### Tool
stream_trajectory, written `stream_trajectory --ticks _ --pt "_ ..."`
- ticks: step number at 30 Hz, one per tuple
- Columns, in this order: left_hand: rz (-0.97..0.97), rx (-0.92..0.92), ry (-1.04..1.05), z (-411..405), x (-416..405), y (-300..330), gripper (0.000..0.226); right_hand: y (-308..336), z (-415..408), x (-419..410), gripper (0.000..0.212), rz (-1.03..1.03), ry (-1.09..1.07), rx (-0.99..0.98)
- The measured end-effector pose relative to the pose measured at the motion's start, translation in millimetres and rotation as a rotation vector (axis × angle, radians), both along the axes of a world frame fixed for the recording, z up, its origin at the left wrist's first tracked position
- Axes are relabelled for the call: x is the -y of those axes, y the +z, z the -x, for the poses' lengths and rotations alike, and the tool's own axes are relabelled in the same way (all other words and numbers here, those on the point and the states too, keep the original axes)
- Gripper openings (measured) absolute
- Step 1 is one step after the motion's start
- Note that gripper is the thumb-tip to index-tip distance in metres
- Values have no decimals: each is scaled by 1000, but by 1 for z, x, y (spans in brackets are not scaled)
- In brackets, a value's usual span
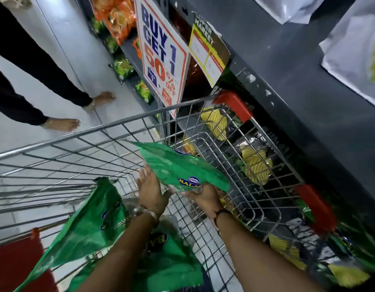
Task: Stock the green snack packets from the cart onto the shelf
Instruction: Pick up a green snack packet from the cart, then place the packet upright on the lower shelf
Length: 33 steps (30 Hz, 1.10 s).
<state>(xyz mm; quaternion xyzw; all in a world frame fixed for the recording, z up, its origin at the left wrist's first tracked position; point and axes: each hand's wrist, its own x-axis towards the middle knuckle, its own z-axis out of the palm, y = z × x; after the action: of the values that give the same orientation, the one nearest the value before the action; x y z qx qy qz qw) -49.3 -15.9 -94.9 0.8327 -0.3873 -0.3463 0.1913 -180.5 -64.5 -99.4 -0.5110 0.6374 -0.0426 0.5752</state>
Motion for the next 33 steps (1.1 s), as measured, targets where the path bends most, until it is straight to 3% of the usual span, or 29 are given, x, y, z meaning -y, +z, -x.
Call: stream_trajectory --ticks 2,6,9,11,15,22,26,29,33 --pt "99 -235 85 -1 0 -2 79 -2 0 2 32 25 -5 33" --pt "173 -419 146 -14 14 -4 81 3 -2 8 35 43 38 25" --pt "208 -410 107 -15 18 2 68 10 0 8 13 69 64 39" --pt "203 -378 106 -11 14 15 66 23 4 5 23 109 73 66" --pt "323 -346 90 -5 1 62 77 72 22 -1 18 220 131 87" --pt "618 -366 -96 32 -27 205 90 214 83 -40 33 458 40 305" --pt "756 -422 -273 83 -33 285 81 302 143 -68 48 731 -27 195" --pt "833 -439 -412 123 -22 328 88 346 186 -79 49 865 -100 147" --pt "813 -440 -575 187 9 356 90 371 247 -81 50 896 -242 16"
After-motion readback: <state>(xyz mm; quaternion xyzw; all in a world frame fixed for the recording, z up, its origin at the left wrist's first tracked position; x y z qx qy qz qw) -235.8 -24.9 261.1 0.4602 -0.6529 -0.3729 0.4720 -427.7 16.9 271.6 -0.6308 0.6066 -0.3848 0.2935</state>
